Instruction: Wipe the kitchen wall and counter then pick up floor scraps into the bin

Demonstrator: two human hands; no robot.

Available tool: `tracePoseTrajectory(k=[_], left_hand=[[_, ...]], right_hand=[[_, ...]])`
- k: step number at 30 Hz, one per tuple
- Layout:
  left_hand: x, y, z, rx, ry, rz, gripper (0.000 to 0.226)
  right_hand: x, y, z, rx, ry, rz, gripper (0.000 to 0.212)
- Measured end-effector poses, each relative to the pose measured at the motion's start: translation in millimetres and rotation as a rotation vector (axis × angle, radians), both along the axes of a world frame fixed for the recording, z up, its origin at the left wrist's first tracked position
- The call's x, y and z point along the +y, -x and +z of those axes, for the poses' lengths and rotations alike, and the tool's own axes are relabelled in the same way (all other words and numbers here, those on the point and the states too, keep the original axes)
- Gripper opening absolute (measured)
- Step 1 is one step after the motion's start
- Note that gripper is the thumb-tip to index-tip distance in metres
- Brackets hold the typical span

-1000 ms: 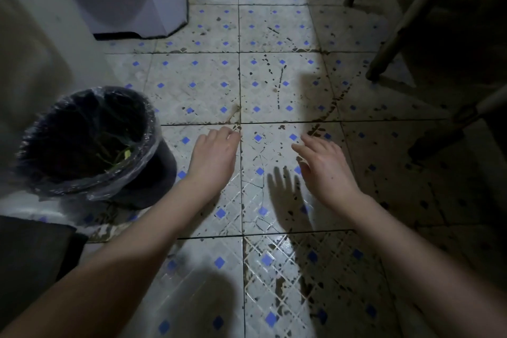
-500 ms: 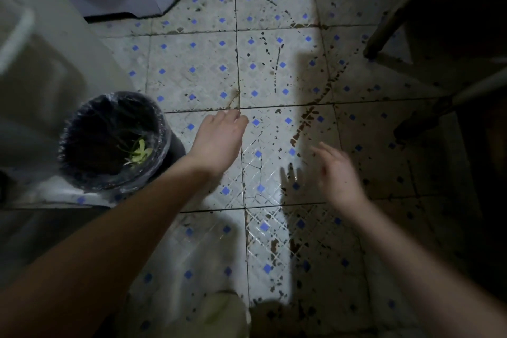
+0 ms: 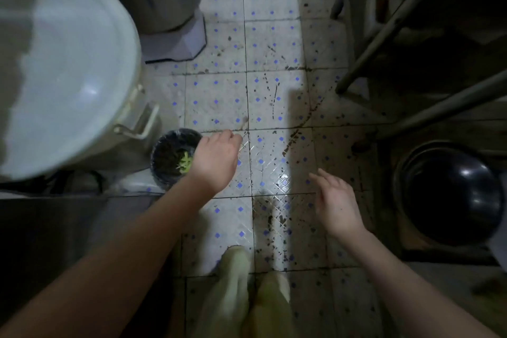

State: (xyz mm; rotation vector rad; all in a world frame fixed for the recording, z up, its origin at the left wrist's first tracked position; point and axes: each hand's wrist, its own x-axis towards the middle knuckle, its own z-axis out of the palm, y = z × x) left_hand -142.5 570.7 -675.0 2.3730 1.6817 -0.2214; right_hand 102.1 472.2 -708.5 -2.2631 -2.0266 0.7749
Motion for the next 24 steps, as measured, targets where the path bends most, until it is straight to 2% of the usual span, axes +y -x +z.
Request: tracePoseTrajectory(k=[7, 16, 24], left_hand=[[-9.1, -12.3, 146.6, -0.075, -0.007, 0.036, 0.038], [-0.9, 21.5, 293.6, -0.146, -0.099, 0.080, 0.039], [28.6, 112.5, 393.6, -0.033, -0.290, 0.176, 0.032]], right_hand=[[-8.0, 4.6, 157.8, 0.040, -0.054, -0.057, 0.056], [35.0, 29.5, 316.0, -0.104, -0.194, 0.261, 0.059], [107.9, 114.1, 416.2, -0.085, -0.347, 0.420, 0.055]])
